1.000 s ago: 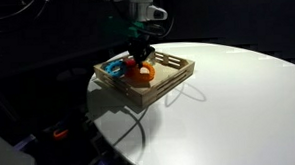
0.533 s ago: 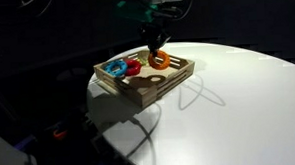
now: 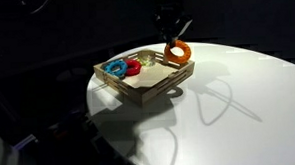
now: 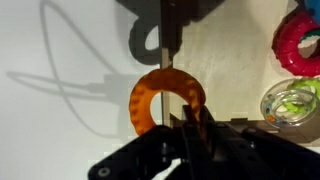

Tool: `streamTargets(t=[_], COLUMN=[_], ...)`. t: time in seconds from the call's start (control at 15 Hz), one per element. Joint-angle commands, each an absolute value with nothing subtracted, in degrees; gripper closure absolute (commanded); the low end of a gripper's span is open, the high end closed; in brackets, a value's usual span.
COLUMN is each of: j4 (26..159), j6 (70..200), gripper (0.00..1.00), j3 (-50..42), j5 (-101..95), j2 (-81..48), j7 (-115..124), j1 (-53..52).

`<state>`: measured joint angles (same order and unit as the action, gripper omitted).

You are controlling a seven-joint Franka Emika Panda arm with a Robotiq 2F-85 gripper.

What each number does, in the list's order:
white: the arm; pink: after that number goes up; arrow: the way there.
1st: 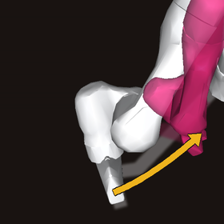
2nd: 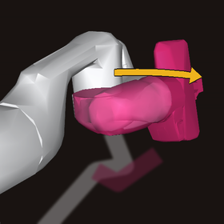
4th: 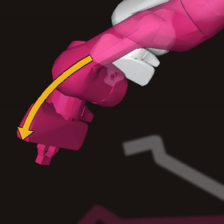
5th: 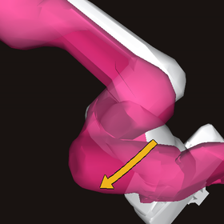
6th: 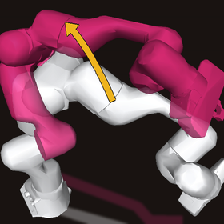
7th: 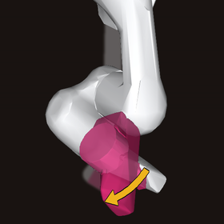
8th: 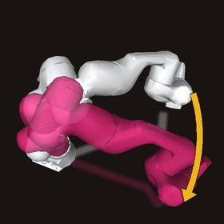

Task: Remove the orange ring from the wooden tray and place it on the table

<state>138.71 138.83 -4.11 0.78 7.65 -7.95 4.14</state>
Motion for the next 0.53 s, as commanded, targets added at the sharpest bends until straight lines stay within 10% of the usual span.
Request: streamTargets(t=[0.0,0.47], j4=[140.3,145.3], j6=[135.7,134.9], gripper=[0.95,0.95], j3=[-5.3,-7.6], j5=[-4.1,-10.6], j2=[11.4,14.1], j7=[-5.6,-5.3], j1=[6.2,9.9])
